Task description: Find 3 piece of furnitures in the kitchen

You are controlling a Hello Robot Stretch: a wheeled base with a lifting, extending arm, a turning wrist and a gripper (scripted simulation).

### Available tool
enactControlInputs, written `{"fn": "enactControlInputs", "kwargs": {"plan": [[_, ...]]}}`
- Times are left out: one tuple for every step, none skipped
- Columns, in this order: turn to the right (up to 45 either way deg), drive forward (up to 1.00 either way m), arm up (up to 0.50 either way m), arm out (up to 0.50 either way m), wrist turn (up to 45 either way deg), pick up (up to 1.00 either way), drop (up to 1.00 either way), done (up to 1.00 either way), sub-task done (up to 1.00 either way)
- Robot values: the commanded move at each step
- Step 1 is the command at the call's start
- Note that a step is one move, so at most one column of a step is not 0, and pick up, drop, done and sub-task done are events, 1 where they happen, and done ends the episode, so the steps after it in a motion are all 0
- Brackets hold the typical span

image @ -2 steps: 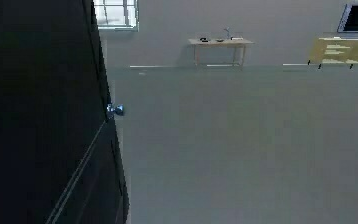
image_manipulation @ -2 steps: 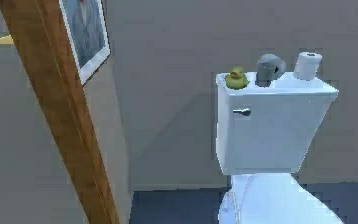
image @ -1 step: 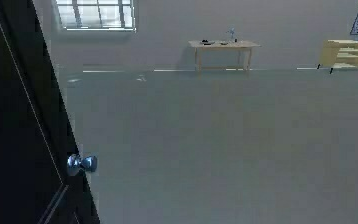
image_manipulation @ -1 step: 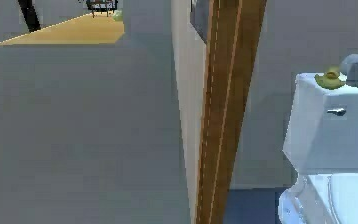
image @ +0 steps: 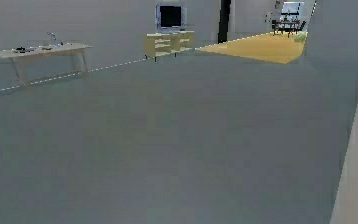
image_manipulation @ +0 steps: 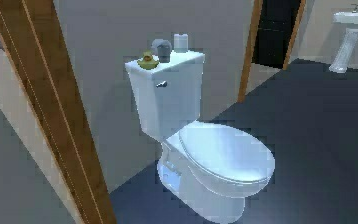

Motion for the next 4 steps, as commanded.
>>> {"fn": "enactControlInputs", "kwargs": {"plan": [[24.0, 0.0, 0.0, 0.0, 0.0, 0.0, 0.0, 0.0, 0.0], [0.0, 1.0, 0.0, 0.0, 0.0, 0.0, 0.0, 0.0, 0.0], [0.0, 1.0, 0.0, 0.0, 0.0, 0.0, 0.0, 0.0, 0.0], [0.0, 1.0, 0.0, 0.0, 0.0, 0.0, 0.0, 0.0, 0.0]]}}
